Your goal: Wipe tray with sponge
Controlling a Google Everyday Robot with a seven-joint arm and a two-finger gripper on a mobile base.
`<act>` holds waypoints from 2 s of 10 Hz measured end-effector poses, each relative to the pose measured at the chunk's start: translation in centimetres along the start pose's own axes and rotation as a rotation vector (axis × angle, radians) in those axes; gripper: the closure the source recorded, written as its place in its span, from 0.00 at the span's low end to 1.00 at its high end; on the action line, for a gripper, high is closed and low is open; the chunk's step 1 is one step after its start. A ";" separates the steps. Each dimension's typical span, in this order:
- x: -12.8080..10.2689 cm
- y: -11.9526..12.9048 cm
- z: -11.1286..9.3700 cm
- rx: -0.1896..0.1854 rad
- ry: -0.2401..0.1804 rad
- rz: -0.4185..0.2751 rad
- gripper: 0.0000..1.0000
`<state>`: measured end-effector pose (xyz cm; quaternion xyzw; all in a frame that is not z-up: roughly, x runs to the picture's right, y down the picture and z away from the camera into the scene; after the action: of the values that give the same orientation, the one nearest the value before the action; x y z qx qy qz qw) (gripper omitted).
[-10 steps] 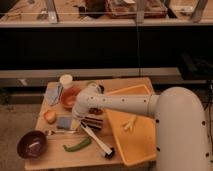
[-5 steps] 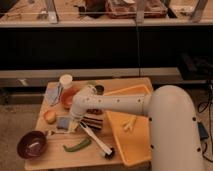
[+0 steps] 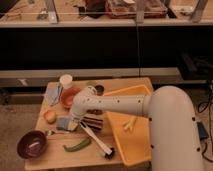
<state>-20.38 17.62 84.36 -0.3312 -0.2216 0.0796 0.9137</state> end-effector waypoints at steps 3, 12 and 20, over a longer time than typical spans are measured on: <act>-2.7 -0.7 -4.9 0.044 -0.022 -0.026 1.00; 1.6 -3.8 -22.8 0.197 0.032 0.100 1.00; 2.1 -4.1 -22.9 0.203 0.046 0.122 1.00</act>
<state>-7.99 2.07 72.06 -0.2514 -0.1709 0.1493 0.9409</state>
